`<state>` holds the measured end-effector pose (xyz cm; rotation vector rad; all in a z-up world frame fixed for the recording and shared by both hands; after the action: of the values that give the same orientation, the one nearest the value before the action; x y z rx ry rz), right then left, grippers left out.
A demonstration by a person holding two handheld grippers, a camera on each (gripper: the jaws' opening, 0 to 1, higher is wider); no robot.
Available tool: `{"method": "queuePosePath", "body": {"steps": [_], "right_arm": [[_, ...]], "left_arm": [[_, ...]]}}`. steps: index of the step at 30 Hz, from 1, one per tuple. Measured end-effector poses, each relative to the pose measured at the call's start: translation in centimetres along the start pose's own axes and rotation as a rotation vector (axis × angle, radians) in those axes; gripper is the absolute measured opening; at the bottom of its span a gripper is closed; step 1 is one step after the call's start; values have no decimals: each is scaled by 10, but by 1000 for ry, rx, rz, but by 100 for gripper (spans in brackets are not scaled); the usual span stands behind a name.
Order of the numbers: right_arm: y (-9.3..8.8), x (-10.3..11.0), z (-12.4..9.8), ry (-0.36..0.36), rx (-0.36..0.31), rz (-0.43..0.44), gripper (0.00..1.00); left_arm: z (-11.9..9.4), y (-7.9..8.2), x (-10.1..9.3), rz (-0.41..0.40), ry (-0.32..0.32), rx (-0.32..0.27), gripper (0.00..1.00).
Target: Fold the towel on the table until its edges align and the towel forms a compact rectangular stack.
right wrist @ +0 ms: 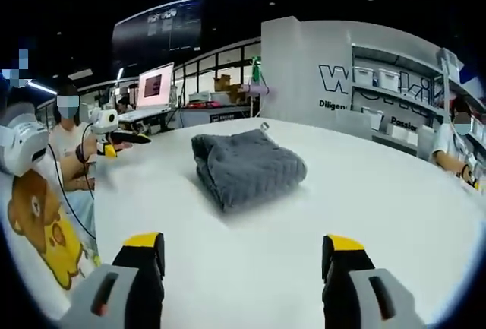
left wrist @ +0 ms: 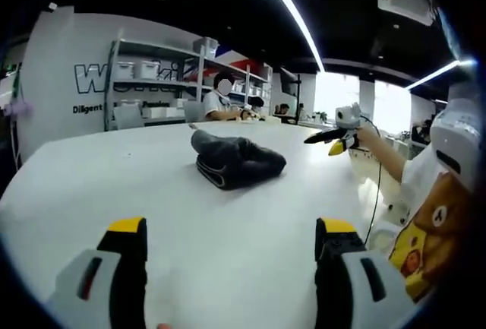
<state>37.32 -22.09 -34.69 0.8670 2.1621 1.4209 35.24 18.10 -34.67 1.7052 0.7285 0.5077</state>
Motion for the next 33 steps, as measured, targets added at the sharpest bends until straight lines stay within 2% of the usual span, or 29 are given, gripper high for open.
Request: {"method": "queuePosePath", "body": {"steps": [3, 11, 17, 23, 28, 29, 33], "right_arm": [[-1, -1, 0, -11, -14, 3, 99], [-5, -1, -4, -25, -26, 28, 100], [-9, 6, -7, -9, -29, 39, 100], [-14, 11, -13, -6, -31, 46, 100], [-18, 10, -22, -16, -32, 57, 100], [-18, 10, -24, -19, -33, 59, 100], [-20, 10, -28, -26, -24, 56, 100]], "left_arm": [[1, 1, -1, 2, -3, 1, 97], [5, 3, -2, 12, -12, 8, 97], [15, 15, 1, 51, -36, 24, 97], [35, 38, 9, 116, -77, 9, 98], [62, 58, 13, 140, -148, -24, 98], [73, 62, 14, 134, -173, -32, 98], [99, 66, 16, 186, -215, -25, 98]]}}
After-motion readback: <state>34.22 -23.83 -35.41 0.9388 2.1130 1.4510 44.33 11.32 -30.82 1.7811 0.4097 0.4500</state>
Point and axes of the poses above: the point that each gripper's makers call its tool centre point, and the gripper's own axes: z roughly forward along the fingers, x roughly to its left, y roughly out of its top, the point moved 2 cm from there along -z, roughly backward along the fingers, and after that the axes turned 1 degree about z, right-handed, at the moved point
